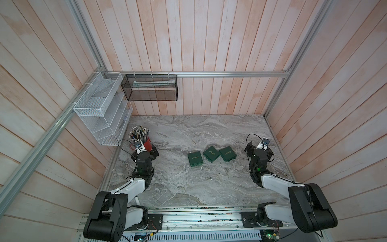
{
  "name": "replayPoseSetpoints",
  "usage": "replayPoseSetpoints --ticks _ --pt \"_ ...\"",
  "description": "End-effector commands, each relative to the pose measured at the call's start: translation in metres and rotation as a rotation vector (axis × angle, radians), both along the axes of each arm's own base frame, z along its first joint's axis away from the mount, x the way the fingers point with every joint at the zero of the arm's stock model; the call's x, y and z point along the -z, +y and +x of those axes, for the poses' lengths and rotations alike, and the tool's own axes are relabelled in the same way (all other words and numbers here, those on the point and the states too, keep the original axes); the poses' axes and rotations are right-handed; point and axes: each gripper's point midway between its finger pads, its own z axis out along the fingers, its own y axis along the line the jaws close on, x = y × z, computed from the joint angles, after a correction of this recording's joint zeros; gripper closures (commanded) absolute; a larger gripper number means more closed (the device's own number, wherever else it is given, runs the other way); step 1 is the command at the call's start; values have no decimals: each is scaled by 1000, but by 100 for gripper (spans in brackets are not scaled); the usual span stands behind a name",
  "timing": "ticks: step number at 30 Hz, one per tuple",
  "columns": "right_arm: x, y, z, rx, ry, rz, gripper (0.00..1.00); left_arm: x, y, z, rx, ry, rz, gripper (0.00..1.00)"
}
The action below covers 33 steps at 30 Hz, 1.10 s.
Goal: Take the rings out of the lift-off lid box
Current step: Reset both arms
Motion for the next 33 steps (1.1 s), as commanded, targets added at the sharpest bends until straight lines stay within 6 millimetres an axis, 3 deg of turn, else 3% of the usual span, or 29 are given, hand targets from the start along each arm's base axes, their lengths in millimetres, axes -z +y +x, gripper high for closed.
replayPoseSetpoints --ticks 1,3,5,10,14,18,24,26,33 --pt "0 -14 -15 44 -37 -25 2 -8 5 1 -8 -63 68 0" --pt "16 -25 -31 78 -50 14 2 -9 6 0 -7 -78 89 0" --pt "11 -33 -40 103 -107 23 2 -13 5 -3 2 -103 114 0" --pt "11 -45 -33 79 -122 50 2 -15 4 -7 23 -175 165 0" --pt "17 -46 -26 60 -135 35 2 -6 -3 6 68 -125 174 0" --pt "26 -37 -2 -8 -38 29 2 -6 -3 6 73 -133 168 0" --pt "28 -9 4 -184 -39 -19 2 2 -5 11 135 -152 162 0" --pt "29 -10 3 -182 -79 -23 2 13 -9 18 167 -77 143 0" --pt "35 -13 7 -164 -38 -11 2 12 1 21 162 -86 100 0"
